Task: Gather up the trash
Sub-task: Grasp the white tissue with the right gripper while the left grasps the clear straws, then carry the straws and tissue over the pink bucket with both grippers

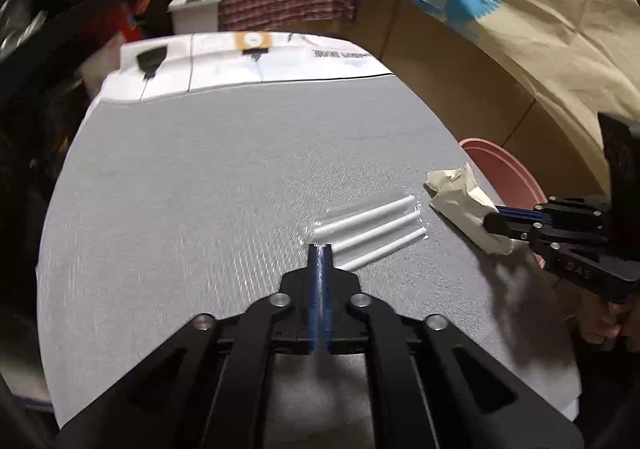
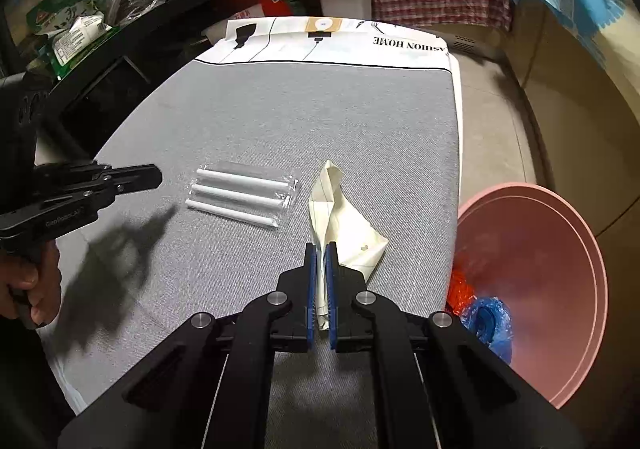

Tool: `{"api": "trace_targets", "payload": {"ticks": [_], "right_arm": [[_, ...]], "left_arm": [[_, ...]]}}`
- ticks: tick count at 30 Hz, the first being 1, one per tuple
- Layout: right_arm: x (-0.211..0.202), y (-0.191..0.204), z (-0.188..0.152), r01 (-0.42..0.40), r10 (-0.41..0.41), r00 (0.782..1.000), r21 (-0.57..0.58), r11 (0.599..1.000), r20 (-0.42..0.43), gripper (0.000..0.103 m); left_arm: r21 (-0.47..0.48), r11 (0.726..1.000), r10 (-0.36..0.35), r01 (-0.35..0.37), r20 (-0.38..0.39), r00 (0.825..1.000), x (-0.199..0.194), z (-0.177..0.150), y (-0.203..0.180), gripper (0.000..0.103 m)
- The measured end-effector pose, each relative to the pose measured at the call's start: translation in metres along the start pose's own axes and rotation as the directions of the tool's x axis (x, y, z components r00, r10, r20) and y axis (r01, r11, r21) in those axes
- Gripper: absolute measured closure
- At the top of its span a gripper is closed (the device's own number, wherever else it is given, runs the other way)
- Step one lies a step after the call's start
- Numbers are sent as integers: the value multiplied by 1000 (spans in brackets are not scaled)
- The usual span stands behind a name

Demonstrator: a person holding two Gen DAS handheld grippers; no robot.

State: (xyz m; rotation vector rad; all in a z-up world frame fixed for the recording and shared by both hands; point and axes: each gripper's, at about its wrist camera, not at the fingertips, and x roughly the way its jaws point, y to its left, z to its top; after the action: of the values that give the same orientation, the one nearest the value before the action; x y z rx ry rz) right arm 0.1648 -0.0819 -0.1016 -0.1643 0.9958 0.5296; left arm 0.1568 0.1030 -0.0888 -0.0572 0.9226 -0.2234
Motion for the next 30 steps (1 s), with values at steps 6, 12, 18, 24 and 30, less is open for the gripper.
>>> {"api": "trace_targets", "payload": {"ticks": [6, 12, 18, 24, 30], "right_arm": [[-2, -2, -4, 4, -4, 1000, 12, 1000, -9, 98], [1, -5, -5, -1, 2, 1000, 19, 1000, -15, 98], [1, -6, -5, -3, 3, 1000, 21, 1000, -15, 98], [2, -6, -4, -3, 3, 1000, 20, 1000, -14, 98], [-1, -5, -2, 2, -2, 1000, 18, 1000, 0, 98]], "left_arm": [[49, 999, -6, 4, 36, 999, 13, 14, -6, 45], [84, 995, -45, 46, -10, 999, 38, 22, -16, 43], [118, 992, -44, 54, -81, 996, 55, 17, -24, 44], [133, 989, -52, 65, -99, 994, 46, 9, -21, 82], [135, 990, -29, 37, -61, 998, 27, 4, -18, 98]]}}
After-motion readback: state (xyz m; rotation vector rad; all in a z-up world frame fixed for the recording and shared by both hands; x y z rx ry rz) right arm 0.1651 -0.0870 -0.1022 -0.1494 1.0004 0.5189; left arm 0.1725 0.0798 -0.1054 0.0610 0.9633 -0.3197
